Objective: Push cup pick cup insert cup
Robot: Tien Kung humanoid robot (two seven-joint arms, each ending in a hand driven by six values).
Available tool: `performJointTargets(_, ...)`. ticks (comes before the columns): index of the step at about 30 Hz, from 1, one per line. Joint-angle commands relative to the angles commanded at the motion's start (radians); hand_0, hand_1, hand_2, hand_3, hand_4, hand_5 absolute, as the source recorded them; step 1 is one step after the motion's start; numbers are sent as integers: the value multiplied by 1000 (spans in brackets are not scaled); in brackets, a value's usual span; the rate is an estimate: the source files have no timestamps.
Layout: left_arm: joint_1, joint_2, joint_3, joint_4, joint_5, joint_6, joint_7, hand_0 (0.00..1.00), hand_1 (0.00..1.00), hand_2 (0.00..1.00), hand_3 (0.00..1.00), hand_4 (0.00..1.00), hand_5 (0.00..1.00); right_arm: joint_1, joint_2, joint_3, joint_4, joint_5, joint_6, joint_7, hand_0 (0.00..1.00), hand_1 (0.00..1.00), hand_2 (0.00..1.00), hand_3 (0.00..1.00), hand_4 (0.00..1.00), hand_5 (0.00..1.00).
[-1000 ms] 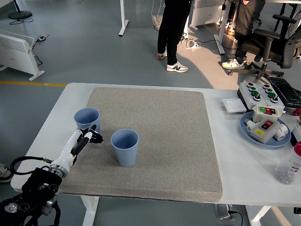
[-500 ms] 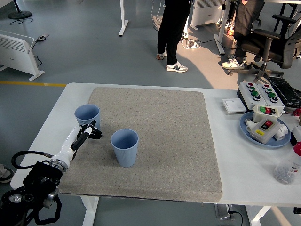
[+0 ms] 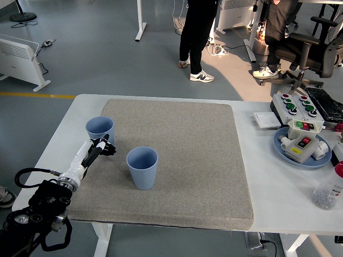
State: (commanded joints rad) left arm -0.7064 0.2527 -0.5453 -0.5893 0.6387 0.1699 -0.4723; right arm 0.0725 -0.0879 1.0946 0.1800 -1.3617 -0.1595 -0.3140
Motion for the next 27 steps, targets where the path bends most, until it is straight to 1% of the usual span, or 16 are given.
performJointTargets(4,8,0,-17,-7,14,-1,2,583,503,464,402,577,998,-3,0,-1,0,0,-1,1,527,546,566,580,72,804)
performJointTargets(8,29,7,-54,-31,43,2,9,583,503,464,402,577,998,-5,-1,1,0,-2,-1,1,527,546,566,580,72,804)
performJointTargets(12,74,25,-125,-91,107,7,32,574,507,469,405,579,998,-7,-1,5,0,-10,-1,1,527,546,566,580,72,803)
performJointTargets(15,123,46,-200,-161,172,9,46,574,507,469,405,579,998,-8,-2,5,0,-10,-2,2,527,546,566,580,72,803)
performJointTargets(16,136,52,-220,-179,188,10,50,548,506,470,409,583,998,-9,-3,5,0,-11,-2,2,527,546,566,580,71,804)
performJointTargets(20,222,89,-345,-294,291,23,74,548,506,470,409,583,998,-14,-3,7,0,-13,-3,3,527,546,566,580,71,804)
performJointTargets(21,227,91,-358,-305,300,23,76,548,506,470,409,583,998,-14,-3,7,0,-13,-3,3,527,546,566,580,71,804)
performJointTargets(22,254,105,-393,-342,340,26,89,565,561,521,495,748,998,-16,-4,9,0,-15,-3,3,527,546,566,579,71,802)
performJointTargets(25,297,127,-460,-421,427,3,136,565,561,521,495,748,998,-18,-4,11,0,-17,-3,2,527,546,566,579,71,802)
performJointTargets(27,324,147,-505,-483,505,-39,190,565,561,521,495,748,998,-19,-4,11,0,-18,-3,3,527,546,566,579,71,802)
